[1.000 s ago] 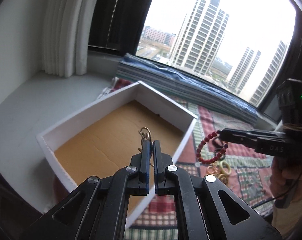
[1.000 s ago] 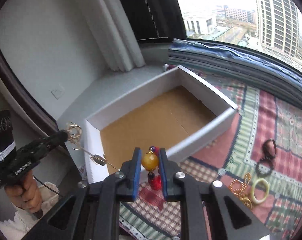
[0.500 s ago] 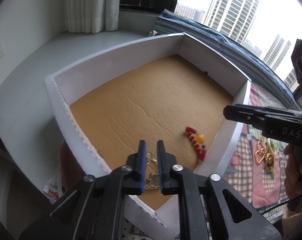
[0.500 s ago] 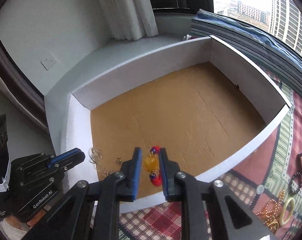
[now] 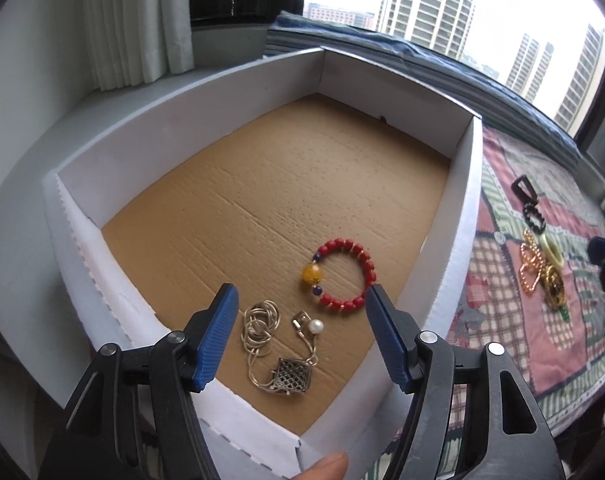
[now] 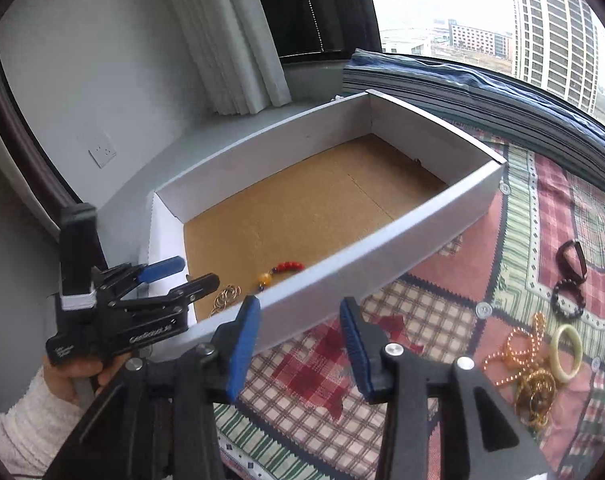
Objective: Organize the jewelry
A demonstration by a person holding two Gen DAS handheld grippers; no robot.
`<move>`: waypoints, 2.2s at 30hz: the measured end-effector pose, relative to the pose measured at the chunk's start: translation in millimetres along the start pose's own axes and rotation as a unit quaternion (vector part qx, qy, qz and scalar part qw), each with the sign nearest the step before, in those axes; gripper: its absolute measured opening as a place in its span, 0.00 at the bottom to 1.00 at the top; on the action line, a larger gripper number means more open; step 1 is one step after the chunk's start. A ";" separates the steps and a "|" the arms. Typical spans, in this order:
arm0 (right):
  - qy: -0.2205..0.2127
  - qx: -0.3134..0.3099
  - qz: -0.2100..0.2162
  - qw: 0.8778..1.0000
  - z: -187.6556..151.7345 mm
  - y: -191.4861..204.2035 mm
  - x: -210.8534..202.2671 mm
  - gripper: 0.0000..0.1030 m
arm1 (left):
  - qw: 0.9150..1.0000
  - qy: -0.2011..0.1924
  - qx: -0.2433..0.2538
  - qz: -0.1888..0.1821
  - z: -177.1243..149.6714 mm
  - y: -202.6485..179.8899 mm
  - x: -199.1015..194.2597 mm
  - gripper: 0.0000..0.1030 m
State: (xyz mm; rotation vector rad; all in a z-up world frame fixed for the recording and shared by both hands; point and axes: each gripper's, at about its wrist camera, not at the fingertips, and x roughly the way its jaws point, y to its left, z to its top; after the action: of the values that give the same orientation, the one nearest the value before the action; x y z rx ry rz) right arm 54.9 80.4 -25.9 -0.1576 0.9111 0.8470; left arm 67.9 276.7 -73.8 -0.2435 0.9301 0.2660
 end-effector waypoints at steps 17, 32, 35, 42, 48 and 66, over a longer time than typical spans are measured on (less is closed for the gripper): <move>-0.039 0.056 -0.013 0.998 -55.9 -47.6 -62.3 0.41 | 0.998 0.043 -0.004 0.050 -8.1 -8.7 -0.4 0.78; -0.056 0.064 -0.053 0.995 -81.1 -60.2 -85.7 0.41 | 0.998 0.022 -0.029 0.041 -31.7 -16.3 -26.6 0.78; -0.066 0.071 -0.079 0.992 -85.6 -69.9 -96.7 0.64 | 0.999 0.000 -0.033 0.039 -29.6 -19.8 -44.1 0.78; -0.077 0.097 -0.163 0.979 -115.0 -99.2 -129.2 0.76 | 0.997 -0.073 0.010 -0.025 -26.1 -69.9 -104.8 0.99; -0.084 0.144 -0.182 0.969 -156.1 -123.3 -144.4 0.76 | 0.988 -0.088 0.085 -0.100 -36.3 -135.7 -109.6 1.00; -0.045 0.145 -0.275 0.949 -201.2 -141.9 -146.3 0.76 | 0.983 -0.014 0.155 -0.098 -80.9 -212.9 -73.7 1.00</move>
State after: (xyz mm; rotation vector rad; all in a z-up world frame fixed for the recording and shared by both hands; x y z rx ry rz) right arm -19.4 -192.0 -73.2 -0.1075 0.8362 0.1959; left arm 34.8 41.9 -41.0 -0.0433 0.8986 -0.0578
